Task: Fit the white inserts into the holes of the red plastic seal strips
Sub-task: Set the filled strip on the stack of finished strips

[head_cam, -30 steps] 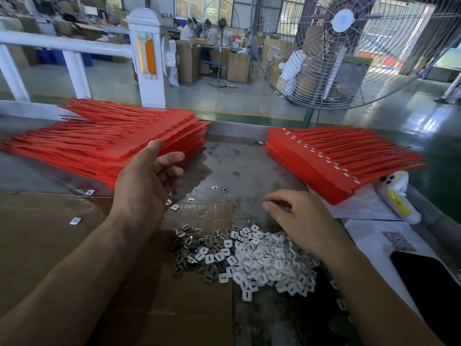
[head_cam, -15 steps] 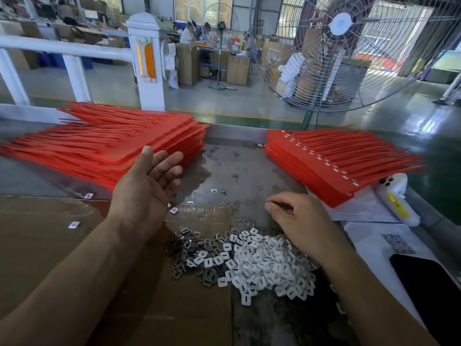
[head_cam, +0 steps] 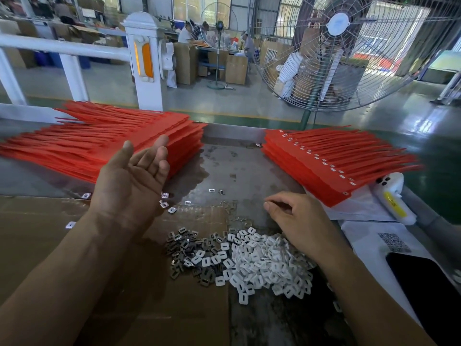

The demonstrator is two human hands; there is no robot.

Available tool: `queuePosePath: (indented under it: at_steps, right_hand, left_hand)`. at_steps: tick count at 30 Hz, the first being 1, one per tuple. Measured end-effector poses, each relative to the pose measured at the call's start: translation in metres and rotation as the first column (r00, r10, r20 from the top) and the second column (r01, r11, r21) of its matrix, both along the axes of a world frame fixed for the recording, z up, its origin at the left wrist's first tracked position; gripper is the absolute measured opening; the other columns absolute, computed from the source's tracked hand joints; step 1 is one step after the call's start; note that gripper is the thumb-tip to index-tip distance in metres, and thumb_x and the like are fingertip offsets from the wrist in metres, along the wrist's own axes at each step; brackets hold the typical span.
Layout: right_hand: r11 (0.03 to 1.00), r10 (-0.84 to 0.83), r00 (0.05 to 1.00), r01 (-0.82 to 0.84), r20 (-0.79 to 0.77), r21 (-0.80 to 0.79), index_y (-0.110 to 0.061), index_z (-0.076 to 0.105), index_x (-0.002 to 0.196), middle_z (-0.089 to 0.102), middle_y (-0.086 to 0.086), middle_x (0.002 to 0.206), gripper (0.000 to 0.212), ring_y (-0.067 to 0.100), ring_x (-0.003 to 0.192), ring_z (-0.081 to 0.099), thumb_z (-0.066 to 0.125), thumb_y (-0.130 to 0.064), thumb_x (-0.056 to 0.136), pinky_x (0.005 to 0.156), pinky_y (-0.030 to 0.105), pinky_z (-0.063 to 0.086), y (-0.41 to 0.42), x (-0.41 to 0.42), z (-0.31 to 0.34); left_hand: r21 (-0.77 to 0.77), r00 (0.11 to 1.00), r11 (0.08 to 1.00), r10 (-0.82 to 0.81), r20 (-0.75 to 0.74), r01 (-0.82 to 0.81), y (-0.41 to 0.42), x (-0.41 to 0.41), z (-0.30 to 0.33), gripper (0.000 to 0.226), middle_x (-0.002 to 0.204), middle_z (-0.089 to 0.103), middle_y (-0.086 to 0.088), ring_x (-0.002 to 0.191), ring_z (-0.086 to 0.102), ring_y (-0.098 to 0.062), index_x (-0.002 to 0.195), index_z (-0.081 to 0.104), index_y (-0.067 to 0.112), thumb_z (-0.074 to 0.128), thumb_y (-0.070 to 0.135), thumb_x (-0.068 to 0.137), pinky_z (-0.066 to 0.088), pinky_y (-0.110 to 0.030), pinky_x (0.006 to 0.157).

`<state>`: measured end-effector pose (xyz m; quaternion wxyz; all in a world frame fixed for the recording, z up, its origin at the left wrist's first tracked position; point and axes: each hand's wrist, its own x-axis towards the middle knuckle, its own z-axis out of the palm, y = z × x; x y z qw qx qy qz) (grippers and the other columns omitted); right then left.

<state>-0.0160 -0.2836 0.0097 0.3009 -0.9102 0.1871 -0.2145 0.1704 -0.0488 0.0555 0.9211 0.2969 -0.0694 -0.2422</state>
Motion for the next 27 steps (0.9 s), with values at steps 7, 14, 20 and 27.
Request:
queuePosePath:
  at_steps: [7, 14, 20, 27]
  right_hand:
    - [1.0, -0.009, 1.0, 0.009, -0.001, 0.007, -0.033, 0.077, 0.108, 0.073, -0.025, 0.1, 0.014, -0.014, 0.097, 0.062, 0.066, -0.033, 0.1, 0.085, 0.015, 0.049, 0.001, -0.001, 0.001]
    - [1.0, -0.019, 1.0, 0.018, 0.01, 0.015, -0.033, 0.078, 0.106, 0.072, -0.027, 0.099, 0.013, -0.014, 0.097, 0.061, 0.066, -0.032, 0.099, 0.083, 0.012, 0.047, 0.003, 0.0, 0.001]
    - [1.0, -0.024, 1.0, 0.024, -0.001, 0.011, -0.031, 0.078, 0.106, 0.073, -0.023, 0.099, 0.014, -0.011, 0.096, 0.062, 0.066, -0.032, 0.1, 0.086, 0.016, 0.049, 0.004, -0.002, 0.004]
    - [0.999, -0.028, 0.999, 0.029, -0.023, 0.027, -0.033, 0.077, 0.106, 0.073, -0.024, 0.099, 0.014, -0.013, 0.097, 0.062, 0.065, -0.033, 0.1, 0.084, 0.014, 0.048, 0.006, -0.002, 0.004]
  left_hand:
    - [0.147, 0.991, 0.985, -0.103, 0.087, 0.089, -0.01, -0.002, -0.011, 0.023, 0.128, 0.07, -0.012, 0.082, 0.069, -0.013, 0.116, 0.051, 0.018, 0.046, 0.038, 0.105, 0.055, -0.022, 0.066]
    - [0.265, 1.0, 0.964, -0.014, -0.027, 0.021, -0.015, 0.003, -0.022, 0.053, 0.107, 0.077, -0.013, 0.067, 0.071, -0.013, 0.13, 0.055, -0.003, 0.041, 0.043, 0.107, 0.055, -0.021, 0.056]
    - [-0.009, 0.987, 0.997, -0.082, -0.139, 0.081, -0.018, 0.006, -0.017, 0.056, 0.118, 0.074, -0.011, 0.079, 0.075, -0.016, 0.144, 0.042, 0.001, 0.028, 0.043, 0.11, 0.059, -0.024, 0.068]
    - [-0.081, 0.972, 0.996, -0.057, -0.228, 0.04, -0.015, 0.016, -0.007, 0.052, 0.111, 0.075, -0.015, 0.085, 0.077, -0.02, 0.134, 0.046, -0.006, 0.031, 0.038, 0.11, 0.057, -0.023, 0.065]
